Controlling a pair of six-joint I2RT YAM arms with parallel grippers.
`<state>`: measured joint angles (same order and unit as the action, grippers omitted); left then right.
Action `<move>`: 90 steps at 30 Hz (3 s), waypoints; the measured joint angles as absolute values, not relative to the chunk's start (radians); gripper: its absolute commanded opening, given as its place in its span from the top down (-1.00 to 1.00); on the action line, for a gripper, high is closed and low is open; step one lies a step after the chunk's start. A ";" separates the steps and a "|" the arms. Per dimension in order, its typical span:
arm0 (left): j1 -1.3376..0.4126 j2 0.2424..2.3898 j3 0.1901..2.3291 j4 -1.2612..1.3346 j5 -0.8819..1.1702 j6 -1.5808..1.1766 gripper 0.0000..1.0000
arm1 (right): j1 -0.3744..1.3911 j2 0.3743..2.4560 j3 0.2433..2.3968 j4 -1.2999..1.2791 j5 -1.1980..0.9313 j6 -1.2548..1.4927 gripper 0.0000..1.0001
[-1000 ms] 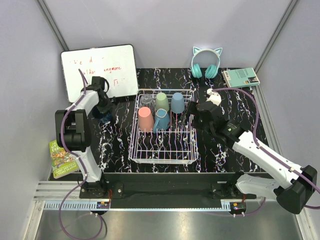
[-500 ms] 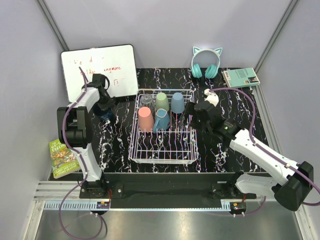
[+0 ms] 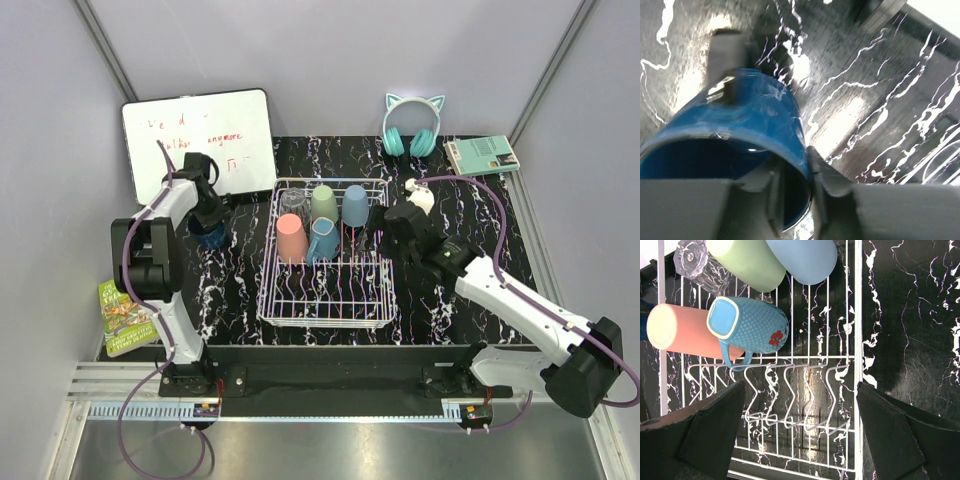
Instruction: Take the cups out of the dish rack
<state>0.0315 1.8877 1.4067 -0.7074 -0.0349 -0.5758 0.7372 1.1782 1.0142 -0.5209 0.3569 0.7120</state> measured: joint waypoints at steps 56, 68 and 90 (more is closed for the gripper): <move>-0.371 0.878 0.874 -0.605 -0.263 -0.600 -0.98 | 0.773 1.806 1.467 -0.468 0.244 0.500 -1.00; -0.387 0.879 0.848 -0.617 -0.267 -0.591 -0.98 | 0.797 1.903 1.533 -0.469 0.259 0.464 -1.00; -0.405 0.912 0.848 -0.619 -0.267 -0.591 -0.98 | 0.797 1.955 1.496 -0.469 0.320 0.469 1.00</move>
